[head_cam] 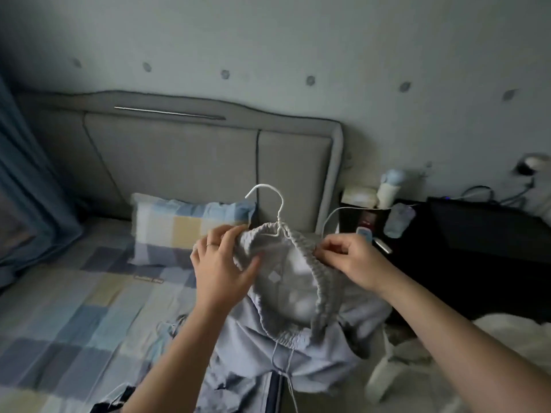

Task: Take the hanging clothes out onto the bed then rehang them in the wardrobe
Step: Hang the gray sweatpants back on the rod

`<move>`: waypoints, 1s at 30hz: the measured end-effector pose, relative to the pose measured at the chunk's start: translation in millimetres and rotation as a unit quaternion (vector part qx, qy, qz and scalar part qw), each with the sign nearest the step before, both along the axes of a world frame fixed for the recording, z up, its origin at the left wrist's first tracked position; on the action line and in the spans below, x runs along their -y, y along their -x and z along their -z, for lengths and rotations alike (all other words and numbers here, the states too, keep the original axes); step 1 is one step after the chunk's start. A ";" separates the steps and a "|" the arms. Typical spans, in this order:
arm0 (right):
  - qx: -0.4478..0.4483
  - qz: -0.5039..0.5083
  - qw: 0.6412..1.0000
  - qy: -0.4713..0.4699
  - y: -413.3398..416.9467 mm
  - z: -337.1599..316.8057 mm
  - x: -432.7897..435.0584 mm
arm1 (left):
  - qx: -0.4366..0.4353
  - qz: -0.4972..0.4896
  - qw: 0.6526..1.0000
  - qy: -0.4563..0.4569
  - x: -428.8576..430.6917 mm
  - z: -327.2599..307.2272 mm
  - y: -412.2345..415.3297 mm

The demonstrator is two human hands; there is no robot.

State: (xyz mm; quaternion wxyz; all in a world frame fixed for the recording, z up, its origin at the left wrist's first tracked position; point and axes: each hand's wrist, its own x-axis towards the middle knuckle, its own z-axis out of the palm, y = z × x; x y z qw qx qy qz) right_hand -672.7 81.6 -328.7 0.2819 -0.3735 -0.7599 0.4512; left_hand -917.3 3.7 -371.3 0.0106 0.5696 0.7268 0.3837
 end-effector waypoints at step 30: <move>-0.024 0.683 0.726 -0.076 -582.2 -81.3 437.3 | 0.038 0.681 0.730 -0.033 198.9 -80.7 -696.5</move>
